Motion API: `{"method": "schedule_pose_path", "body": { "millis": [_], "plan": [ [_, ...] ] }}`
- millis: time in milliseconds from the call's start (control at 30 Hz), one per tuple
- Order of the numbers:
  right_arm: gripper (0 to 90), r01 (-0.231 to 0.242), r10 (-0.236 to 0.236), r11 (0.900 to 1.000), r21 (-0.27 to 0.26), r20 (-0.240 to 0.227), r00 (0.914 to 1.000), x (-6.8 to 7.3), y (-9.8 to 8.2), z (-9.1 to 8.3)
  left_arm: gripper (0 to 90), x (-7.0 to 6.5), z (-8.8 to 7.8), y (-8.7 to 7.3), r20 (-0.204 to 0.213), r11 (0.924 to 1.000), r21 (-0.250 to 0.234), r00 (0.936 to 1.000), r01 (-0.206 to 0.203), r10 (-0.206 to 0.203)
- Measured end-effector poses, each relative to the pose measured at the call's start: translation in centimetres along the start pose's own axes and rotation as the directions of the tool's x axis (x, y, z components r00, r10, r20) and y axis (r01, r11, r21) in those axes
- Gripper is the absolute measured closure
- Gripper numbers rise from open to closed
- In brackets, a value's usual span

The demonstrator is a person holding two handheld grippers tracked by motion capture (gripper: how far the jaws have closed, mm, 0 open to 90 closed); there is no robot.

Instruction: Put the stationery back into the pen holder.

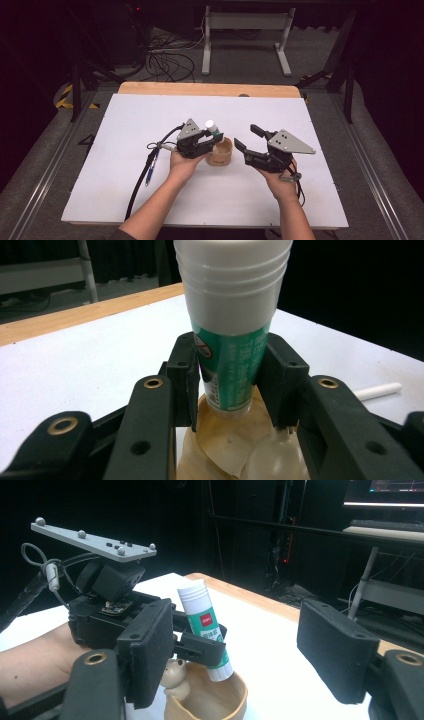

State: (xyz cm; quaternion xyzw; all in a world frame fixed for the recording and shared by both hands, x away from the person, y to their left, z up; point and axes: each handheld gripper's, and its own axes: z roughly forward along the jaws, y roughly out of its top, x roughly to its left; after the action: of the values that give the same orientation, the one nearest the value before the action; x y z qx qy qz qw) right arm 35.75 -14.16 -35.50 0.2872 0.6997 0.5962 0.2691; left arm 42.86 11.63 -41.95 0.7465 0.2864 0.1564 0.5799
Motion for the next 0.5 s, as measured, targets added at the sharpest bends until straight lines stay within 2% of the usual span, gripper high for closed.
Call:
{"method": "schedule_pose_path", "body": {
  "millis": [133,233,300,333,367,433,500],
  "plan": [
    [32.0,0.005,-0.005,1.0,0.006,-0.001,1.0,0.0,-0.02,0.06,64.1,-0.11,-0.04,0.09,-0.001,0.9999,0.007,1.0,-0.01,0.01],
    [32.1,-0.002,0.002,1.0,0.008,-0.003,1.0,0.0,-0.03,0.08,64.9,0.07,0.01,0.27,0.014,0.9997,0.023,0.9999,0.009,-0.01],
    [32.1,-0.004,0.004,1.0,0.01,-0.004,1.0,0.01,-0.03,0.09,64.8,0.09,0.0,0.47,0.016,0.9991,0.041,0.9998,0.006,-0.007],
    [32.2,-0.004,0.004,1.0,0.011,-0.005,1.0,0.01,-0.04,0.1,64.9,0.11,-0.03,0.59,0.016,0.9986,0.053,0.9999,-0.006,0.005],
    [32.1,-0.006,0.006,1.0,0.012,-0.006,1.0,0.01,-0.05,0.12,64.9,-0.01,-0.02,0.67,0.02,0.9981,0.062,0.9998,-0.002,0.001],
    [32.3,-0.006,0.006,1.0,0.011,-0.007,1.0,0.01,-0.04,0.12,64.9,-0.02,-0.04,0.86,0.008,0.9969,0.071,0.9994,-0.034,0.034],
    [32.3,-0.007,0.007,1.0,0.011,-0.006,1.0,0.0,-0.03,0.11,64.9,-0.06,-0.05,0.96,0.007,0.9964,0.076,0.9993,-0.036,0.036]
  ]
}}
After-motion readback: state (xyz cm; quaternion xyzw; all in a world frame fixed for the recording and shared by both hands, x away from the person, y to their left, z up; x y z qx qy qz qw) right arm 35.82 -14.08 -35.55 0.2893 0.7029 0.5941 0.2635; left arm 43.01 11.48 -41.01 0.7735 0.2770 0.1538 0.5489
